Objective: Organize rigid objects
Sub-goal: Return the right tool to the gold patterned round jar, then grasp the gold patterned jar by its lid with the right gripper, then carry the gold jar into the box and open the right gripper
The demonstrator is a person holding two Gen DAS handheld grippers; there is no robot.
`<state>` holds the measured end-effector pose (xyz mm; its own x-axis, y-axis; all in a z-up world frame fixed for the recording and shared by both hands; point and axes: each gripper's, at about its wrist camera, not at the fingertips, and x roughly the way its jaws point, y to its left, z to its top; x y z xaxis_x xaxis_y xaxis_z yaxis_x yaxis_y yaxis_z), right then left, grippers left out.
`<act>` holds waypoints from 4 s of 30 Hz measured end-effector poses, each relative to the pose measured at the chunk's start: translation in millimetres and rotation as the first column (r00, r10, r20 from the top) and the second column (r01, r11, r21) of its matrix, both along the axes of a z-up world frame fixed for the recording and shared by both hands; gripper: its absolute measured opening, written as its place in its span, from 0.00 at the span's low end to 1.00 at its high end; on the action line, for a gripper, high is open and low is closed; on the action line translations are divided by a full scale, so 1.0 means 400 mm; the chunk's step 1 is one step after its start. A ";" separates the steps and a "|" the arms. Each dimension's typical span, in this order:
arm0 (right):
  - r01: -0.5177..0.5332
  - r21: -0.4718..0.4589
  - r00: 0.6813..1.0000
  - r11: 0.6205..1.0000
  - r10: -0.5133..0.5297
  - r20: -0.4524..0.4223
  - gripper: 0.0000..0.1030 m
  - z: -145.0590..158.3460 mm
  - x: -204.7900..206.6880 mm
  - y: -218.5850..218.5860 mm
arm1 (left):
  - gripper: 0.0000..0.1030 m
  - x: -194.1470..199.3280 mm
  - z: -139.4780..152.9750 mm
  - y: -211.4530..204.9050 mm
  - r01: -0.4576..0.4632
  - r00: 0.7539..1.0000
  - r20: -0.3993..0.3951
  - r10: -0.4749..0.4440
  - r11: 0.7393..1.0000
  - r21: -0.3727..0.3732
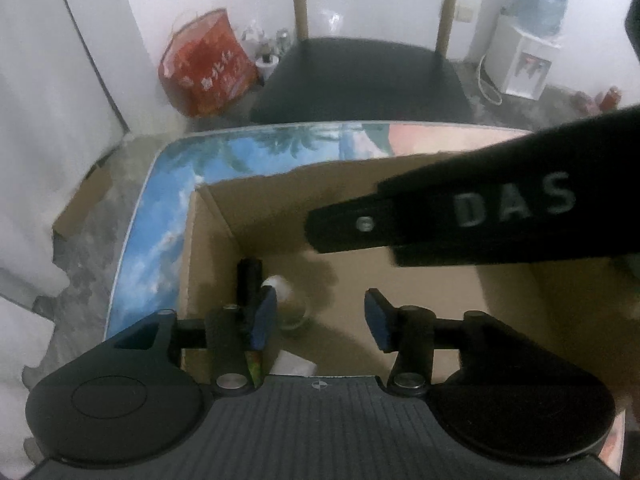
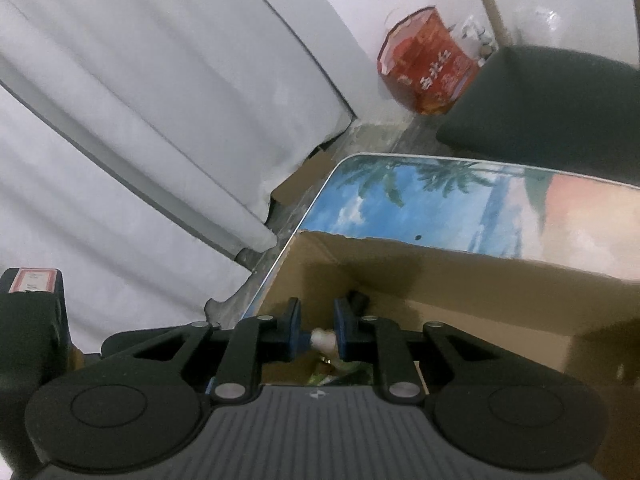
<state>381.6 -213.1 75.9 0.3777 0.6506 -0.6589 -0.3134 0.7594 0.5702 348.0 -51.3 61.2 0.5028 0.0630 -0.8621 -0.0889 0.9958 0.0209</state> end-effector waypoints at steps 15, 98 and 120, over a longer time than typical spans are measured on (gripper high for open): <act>0.076 0.032 0.993 0.997 -0.078 0.083 0.20 0.094 -0.200 -0.114 | 0.68 -0.174 0.116 -0.074 0.069 0.983 0.167 -0.071 0.997 0.020; 0.024 -0.178 0.972 0.984 0.019 0.235 0.46 0.110 -0.643 -0.072 | 0.54 -0.581 0.043 -0.275 0.243 0.878 0.374 -0.299 0.951 0.190; -0.081 -0.053 0.978 0.995 0.069 -0.196 0.46 -0.110 -0.107 -0.048 | 0.54 -0.140 -0.089 -0.099 0.089 0.982 -0.161 -0.099 0.994 -0.069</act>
